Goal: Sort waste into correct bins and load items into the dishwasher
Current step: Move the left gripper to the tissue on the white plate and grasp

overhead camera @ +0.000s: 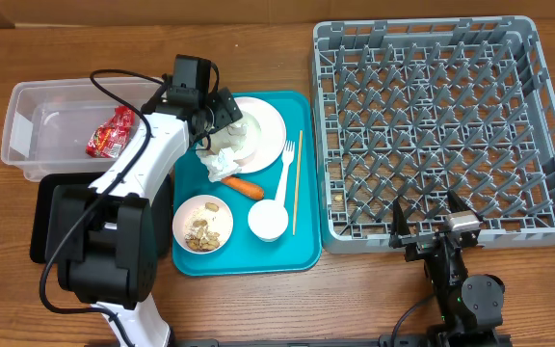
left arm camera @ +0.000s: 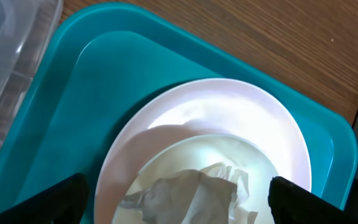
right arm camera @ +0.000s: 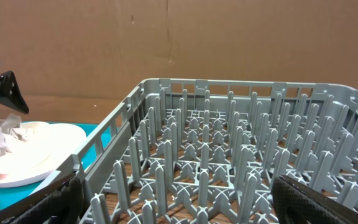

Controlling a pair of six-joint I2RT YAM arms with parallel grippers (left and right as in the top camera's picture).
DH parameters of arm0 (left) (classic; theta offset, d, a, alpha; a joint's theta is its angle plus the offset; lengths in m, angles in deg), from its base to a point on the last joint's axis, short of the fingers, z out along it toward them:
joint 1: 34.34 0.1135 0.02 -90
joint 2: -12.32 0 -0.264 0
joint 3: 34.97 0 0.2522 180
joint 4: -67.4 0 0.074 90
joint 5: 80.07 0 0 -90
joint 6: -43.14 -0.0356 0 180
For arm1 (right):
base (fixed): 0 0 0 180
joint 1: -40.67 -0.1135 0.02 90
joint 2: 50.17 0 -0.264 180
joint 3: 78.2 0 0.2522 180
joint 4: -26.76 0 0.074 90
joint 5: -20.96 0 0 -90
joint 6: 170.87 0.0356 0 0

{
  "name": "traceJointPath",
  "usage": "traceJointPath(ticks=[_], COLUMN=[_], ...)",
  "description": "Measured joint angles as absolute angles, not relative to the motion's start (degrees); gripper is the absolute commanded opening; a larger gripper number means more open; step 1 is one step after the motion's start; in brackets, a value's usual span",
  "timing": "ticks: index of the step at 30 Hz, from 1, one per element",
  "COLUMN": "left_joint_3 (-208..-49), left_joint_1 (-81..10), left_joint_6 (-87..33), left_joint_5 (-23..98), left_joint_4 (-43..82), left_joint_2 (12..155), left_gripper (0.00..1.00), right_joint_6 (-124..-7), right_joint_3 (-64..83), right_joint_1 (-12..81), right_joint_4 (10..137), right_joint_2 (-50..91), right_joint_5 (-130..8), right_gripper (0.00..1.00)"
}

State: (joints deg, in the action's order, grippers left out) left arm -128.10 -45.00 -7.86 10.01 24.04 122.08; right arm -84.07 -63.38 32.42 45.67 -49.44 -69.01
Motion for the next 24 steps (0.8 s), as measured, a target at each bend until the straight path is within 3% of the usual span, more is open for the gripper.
traceJointPath(ticks=[10,16,24], left_joint_3=[-127.62,-127.56,-127.51], left_joint_1=[-47.62,-47.88,-47.88], left_joint_6=[-7.82,-7.71,-7.8], left_joint_5=[10.1,8.32,7.67], left_joint_4=[23.4,23.47,24.1], left_joint_2=[122.08,122.08,122.77], left_gripper=[0.91,0.62,0.41], right_joint_6=[-84.09,-84.09,-84.07], right_joint_3=[-63.38,-63.38,-63.38], right_joint_1=[32.42,32.44,32.42], right_joint_4=[45.69,45.67,45.67], right_joint_2=[-49.44,-49.44,-49.44], right_joint_5=[-69.01,-69.06,-69.01], right_gripper=[1.0,1.0,1.0])
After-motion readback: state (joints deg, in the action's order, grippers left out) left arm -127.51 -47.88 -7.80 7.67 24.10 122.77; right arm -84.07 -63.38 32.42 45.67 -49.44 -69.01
